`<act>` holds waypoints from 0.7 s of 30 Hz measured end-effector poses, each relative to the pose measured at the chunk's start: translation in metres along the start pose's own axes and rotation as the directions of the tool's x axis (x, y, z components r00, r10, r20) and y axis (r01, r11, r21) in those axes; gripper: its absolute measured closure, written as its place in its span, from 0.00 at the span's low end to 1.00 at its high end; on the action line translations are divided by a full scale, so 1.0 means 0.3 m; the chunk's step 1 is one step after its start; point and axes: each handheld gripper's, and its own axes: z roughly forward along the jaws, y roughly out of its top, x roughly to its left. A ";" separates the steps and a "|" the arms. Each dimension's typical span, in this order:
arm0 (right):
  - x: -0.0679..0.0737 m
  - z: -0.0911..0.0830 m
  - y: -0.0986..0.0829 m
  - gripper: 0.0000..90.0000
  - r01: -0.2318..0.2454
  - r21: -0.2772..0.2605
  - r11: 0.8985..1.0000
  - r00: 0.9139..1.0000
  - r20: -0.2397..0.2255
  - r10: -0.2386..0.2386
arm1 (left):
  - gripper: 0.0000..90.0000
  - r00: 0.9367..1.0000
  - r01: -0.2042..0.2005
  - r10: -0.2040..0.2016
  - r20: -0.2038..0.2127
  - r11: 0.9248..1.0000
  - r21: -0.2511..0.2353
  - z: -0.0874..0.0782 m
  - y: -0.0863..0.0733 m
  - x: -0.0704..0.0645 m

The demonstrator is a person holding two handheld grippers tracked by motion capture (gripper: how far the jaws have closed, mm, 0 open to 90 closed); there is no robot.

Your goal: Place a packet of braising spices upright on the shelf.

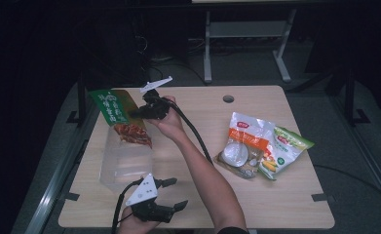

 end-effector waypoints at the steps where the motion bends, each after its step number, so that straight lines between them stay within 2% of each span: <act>1: 0.000 0.000 0.000 1.00 0.000 0.000 1.000 1.000 0.000 0.000 | 0.27 1.000 -0.001 0.001 -0.002 1.000 0.002 -0.002 0.000 0.001; 4: -0.014 0.006 -0.033 1.00 -0.022 0.000 1.000 1.000 0.005 0.022 | 0.27 1.000 -0.001 0.001 -0.003 1.000 -0.003 -0.003 0.001 0.000; 8: -0.022 -0.002 -0.049 1.00 -0.033 -0.011 0.999 0.999 0.007 0.033 | 0.27 1.000 -0.003 0.003 -0.002 1.000 -0.002 -0.003 0.002 -0.001; 14: -0.037 -0.012 -0.078 0.99 -0.053 0.002 0.999 0.999 0.013 0.053 | 0.27 1.000 -0.005 0.005 -0.006 1.000 -0.004 -0.002 0.002 -0.001; 21: -0.042 -0.027 -0.079 0.97 -0.059 0.005 0.998 0.998 0.030 0.059 | 0.27 1.000 -0.007 0.007 -0.009 1.000 -0.007 -0.003 0.003 0.000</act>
